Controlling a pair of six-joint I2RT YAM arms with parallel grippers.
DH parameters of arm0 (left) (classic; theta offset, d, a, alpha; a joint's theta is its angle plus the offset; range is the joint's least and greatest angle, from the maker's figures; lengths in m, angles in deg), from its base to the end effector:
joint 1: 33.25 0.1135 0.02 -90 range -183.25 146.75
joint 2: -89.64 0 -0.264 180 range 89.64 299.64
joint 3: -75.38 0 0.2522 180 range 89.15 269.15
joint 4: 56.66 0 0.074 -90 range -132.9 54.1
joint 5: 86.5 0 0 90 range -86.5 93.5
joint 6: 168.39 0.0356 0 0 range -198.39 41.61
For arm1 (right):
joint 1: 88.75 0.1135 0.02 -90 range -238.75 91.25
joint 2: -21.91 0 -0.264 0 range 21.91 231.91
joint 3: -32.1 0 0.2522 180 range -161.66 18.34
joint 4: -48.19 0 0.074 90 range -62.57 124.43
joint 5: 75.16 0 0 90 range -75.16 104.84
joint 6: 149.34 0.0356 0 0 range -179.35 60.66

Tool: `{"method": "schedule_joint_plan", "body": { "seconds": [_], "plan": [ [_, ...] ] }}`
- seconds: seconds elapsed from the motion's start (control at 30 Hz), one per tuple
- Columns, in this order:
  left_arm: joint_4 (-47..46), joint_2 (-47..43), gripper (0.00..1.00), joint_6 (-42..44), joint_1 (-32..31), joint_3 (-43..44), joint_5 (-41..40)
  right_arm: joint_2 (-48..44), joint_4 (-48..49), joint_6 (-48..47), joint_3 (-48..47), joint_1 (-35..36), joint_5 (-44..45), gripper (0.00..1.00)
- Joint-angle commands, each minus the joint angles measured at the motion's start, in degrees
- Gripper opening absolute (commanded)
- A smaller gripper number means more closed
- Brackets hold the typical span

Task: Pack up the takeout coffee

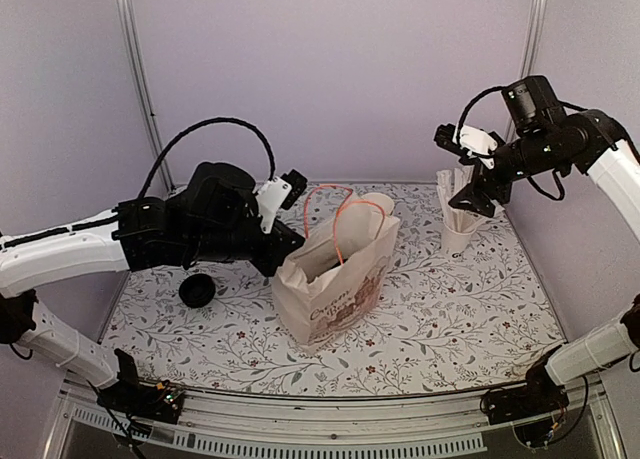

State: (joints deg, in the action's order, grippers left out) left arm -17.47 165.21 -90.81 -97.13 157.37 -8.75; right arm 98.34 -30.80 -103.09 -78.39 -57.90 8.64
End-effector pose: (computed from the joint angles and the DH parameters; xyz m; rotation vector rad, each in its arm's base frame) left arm 0.1372 -0.2627 0.3385 0.8297 2.0151 -0.5496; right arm 0.2079 0.1286 0.4341 -1.4652 1.8363 0.0169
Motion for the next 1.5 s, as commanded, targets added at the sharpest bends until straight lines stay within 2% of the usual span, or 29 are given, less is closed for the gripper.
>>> {"method": "schedule_joint_plan", "body": {
  "seconds": [0.0, 0.1, 0.2, 0.27, 0.43, 0.6, 0.67, 0.83, 0.97, 1.03, 1.1, 1.23, 1.47],
  "plan": [
    [-1.29, 0.03, 0.06, -1.18, 6.85, -1.22, 9.22, 1.81, 2.95, 2.91, -1.36, -7.43, -8.06, 0.96],
    [-1.42, -0.31, 0.16, -1.87, 9.96, -0.71, 10.35, 2.57, 5.32, 5.28, -1.17, -14.36, -13.01, 0.95],
    [-0.91, -0.86, 0.40, -3.40, 12.25, 0.17, 9.49, 1.75, 9.42, 8.50, 1.30, -19.76, -16.24, 0.95],
    [0.25, -1.47, 0.53, -4.20, 13.21, 1.00, 8.74, 0.12, 13.55, 11.06, 4.94, -22.32, -15.97, 0.95],
    [5.35, -4.65, 0.67, -3.93, 13.51, 5.88, 8.25, -4.82, 20.65, 17.73, 12.44, -28.26, -15.88, 0.94],
    [4.91, -12.98, 0.90, -1.90, 14.41, 5.97, 7.68, -8.42, 27.04, 22.77, 19.89, -34.93, -18.15, 0.91],
    [3.28, -16.02, 0.98, -0.41, 15.81, 3.57, 4.26, -9.35, 29.84, 24.57, 23.33, -36.43, -18.80, 0.90],
    [-2.77, -17.67, 0.98, 3.77, 24.84, -5.40, -2.15, -10.42, 36.34, 29.83, 31.83, -38.56, -21.99, 0.88],
    [-9.50, -16.43, 0.87, 3.66, 33.34, -12.89, 1.47, -10.47, 40.17, 32.00, 35.60, -38.64, -23.61, 0.84],
    [-14.54, -18.26, 0.86, 2.66, 36.15, -17.72, 4.21, -9.55, 40.10, 31.54, 35.73, -38.67, -24.72, 0.82],
    [-15.47, -20.48, 0.86, 2.04, 38.09, -19.55, 7.86, -8.49, 39.58, 30.83, 35.65, -38.67, -26.36, 0.81],
    [-16.28, -23.97, 0.87, 3.17, 39.65, -21.16, 5.49, -6.89, 40.36, 31.32, 35.97, -38.66, -26.98, 0.76],
    [-15.75, -22.23, 0.85, 4.21, 40.34, -20.75, 9.73, -6.15, 41.65, 31.79, 37.82, -38.67, -23.93, 0.68]
  ]
}}
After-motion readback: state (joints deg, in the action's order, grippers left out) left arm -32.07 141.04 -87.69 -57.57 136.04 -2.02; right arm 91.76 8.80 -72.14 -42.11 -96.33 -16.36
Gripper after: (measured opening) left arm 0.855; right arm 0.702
